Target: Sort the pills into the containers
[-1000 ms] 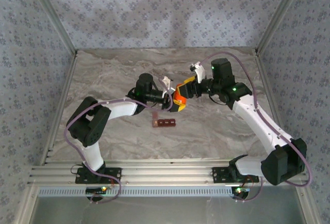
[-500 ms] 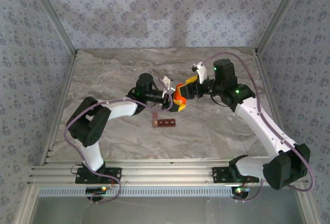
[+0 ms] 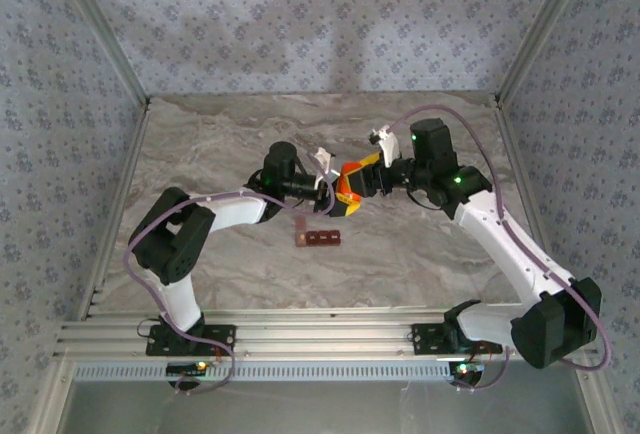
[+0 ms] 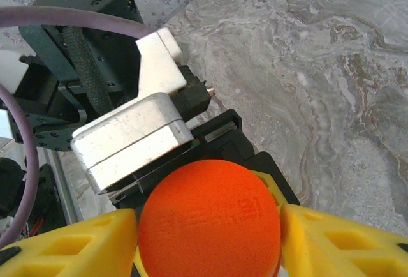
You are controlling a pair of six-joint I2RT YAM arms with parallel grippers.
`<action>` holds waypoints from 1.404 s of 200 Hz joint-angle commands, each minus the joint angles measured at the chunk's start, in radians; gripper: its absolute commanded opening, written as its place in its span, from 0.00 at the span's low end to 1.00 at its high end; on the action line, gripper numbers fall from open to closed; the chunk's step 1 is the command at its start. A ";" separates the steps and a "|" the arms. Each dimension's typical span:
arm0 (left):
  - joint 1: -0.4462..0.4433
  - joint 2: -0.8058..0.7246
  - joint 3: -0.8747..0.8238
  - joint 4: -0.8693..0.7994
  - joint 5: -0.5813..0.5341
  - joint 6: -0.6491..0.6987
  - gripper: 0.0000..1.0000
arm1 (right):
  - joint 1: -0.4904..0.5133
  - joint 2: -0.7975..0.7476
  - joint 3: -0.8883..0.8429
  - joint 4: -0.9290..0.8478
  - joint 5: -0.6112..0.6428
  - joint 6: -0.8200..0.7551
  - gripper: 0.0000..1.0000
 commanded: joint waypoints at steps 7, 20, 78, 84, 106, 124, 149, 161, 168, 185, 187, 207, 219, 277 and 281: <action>-0.005 -0.021 0.033 0.031 0.027 0.018 0.00 | 0.018 0.008 -0.012 -0.014 0.021 0.009 0.54; -0.006 -0.023 0.030 0.032 0.023 0.019 0.00 | 0.024 0.009 -0.018 -0.013 0.038 0.013 0.50; -0.008 -0.058 -0.015 0.097 -0.097 0.001 0.00 | 0.083 -0.018 -0.142 0.109 0.246 0.144 0.39; -0.007 -0.065 -0.022 0.102 -0.115 0.001 0.00 | 0.093 -0.020 -0.163 0.134 0.282 0.165 0.38; -0.010 -0.091 -0.057 0.142 -0.182 0.004 0.00 | 0.133 -0.021 -0.223 0.203 0.414 0.232 0.37; -0.012 -0.112 -0.079 0.152 -0.225 0.016 0.00 | 0.162 -0.018 -0.260 0.249 0.491 0.278 0.37; -0.020 -0.129 -0.095 0.164 -0.261 0.026 0.00 | 0.202 -0.009 -0.284 0.287 0.588 0.322 0.36; -0.022 -0.130 -0.102 0.177 -0.281 0.026 0.00 | 0.216 -0.008 -0.296 0.306 0.625 0.344 0.36; -0.024 -0.131 -0.107 0.188 -0.294 0.025 0.00 | 0.221 -0.008 -0.301 0.316 0.647 0.356 0.36; -0.027 -0.129 -0.109 0.201 -0.304 0.024 0.00 | 0.235 -0.010 -0.311 0.337 0.688 0.381 0.36; -0.026 -0.128 -0.109 0.202 -0.304 0.024 0.00 | 0.237 -0.010 -0.311 0.338 0.693 0.383 0.36; -0.030 -0.121 -0.105 0.209 -0.307 0.020 0.00 | 0.251 -0.008 -0.311 0.351 0.721 0.402 0.36; -0.030 -0.118 -0.104 0.210 -0.307 0.019 0.00 | 0.253 -0.009 -0.305 0.351 0.728 0.410 0.36; -0.029 -0.107 -0.095 0.204 -0.290 0.017 0.00 | 0.239 -0.021 -0.234 0.300 0.680 0.387 0.41; -0.029 -0.106 -0.095 0.204 -0.289 0.016 0.00 | 0.233 -0.024 -0.229 0.295 0.672 0.381 0.42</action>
